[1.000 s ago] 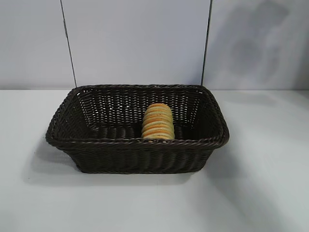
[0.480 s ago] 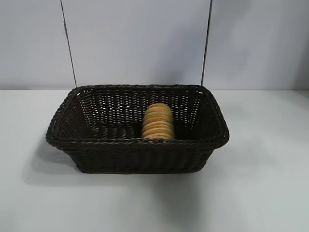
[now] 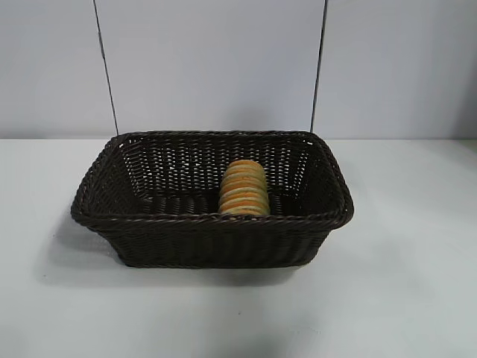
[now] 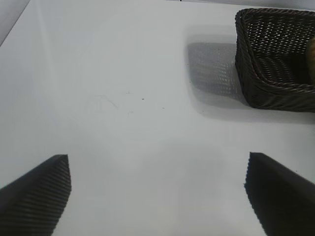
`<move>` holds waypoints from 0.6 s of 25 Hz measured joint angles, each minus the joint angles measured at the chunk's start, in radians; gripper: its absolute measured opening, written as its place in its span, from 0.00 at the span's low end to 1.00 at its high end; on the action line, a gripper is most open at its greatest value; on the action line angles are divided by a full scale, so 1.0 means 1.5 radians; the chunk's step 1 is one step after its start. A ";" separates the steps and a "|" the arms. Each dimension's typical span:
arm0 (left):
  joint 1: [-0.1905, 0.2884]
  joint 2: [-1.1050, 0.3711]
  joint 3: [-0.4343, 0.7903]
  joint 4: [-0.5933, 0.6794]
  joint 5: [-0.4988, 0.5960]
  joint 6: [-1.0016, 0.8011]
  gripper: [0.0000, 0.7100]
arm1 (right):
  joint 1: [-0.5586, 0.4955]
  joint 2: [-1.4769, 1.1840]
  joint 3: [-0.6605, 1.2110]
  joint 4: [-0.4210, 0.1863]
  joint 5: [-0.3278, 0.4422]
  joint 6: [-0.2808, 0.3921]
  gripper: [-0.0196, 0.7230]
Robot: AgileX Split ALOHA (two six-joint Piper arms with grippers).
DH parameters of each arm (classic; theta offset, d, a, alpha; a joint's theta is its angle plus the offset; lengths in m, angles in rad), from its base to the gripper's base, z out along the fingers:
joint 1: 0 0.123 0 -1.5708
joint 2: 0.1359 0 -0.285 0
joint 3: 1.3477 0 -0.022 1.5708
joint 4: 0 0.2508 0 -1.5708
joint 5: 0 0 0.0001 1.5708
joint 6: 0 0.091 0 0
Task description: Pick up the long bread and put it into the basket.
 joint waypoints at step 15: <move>0.000 0.000 0.000 -0.001 -0.001 0.000 0.98 | 0.000 -0.292 0.209 0.017 -0.036 0.012 0.94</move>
